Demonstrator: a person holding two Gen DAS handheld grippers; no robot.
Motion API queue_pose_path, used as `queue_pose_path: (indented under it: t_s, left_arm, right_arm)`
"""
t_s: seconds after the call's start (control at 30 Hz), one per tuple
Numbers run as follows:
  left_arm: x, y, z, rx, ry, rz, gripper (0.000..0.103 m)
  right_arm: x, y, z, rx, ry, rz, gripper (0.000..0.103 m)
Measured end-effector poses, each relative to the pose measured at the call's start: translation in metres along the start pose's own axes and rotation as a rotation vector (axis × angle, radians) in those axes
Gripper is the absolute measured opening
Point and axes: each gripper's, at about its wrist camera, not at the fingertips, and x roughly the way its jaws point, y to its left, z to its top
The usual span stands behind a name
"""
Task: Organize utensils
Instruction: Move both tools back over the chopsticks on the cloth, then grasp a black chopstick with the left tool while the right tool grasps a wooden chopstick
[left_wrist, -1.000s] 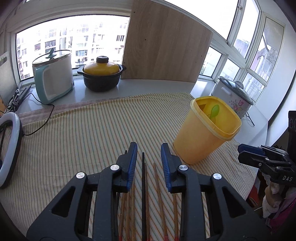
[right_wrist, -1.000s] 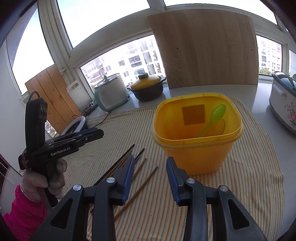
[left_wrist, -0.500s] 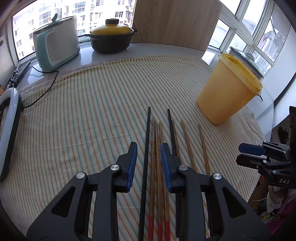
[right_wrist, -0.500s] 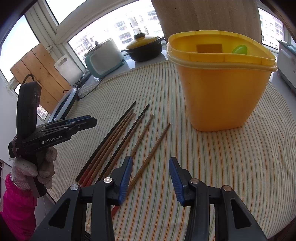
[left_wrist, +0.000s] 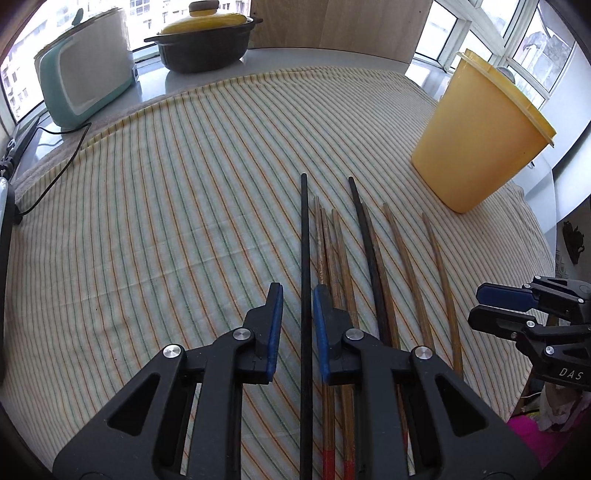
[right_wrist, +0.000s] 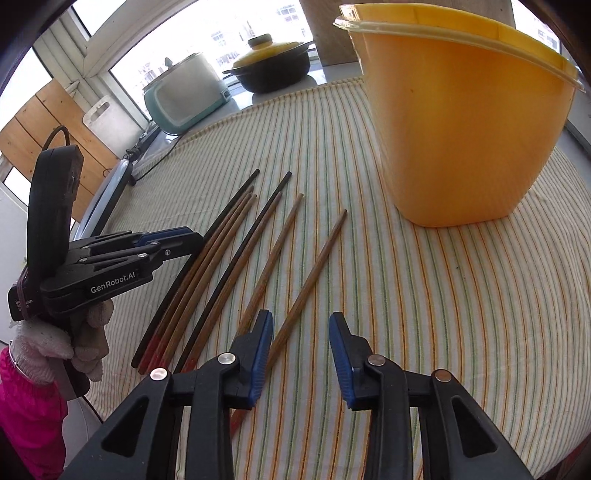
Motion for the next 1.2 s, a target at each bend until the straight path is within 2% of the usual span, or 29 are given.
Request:
queue_pose_path:
  t_s: [0.2,0.47,0.77,0.9,1.2]
  left_arm:
    - [0.008,-0.001,0.004,0.015,0.009,0.005,0.013]
    - [0.016,-0.01,0.013,0.075,0.024,0.049,0.01]
    - [0.018,-0.003,0.015,0.064,0.008,0.032,0.005]
    - [0.016,-0.002,0.013,0.056,-0.001,0.03,0.005]
    - [0.012,0.004,0.008,0.062,0.013,0.04,0.004]
  right_arm:
    - [0.005,0.003,0.002,-0.002,0.004,-0.018,0.028]
    - [0.014,0.008,0.009,-0.018,0.021,-0.066,0.026]
    - [0.03,0.017,0.024,-0.079,0.044,-0.147,0.024]
    - [0.035,0.023,0.03,-0.124,0.062,-0.158,0.011]
    - [0.039,0.032,0.037,-0.19,0.104,-0.115,0.004]
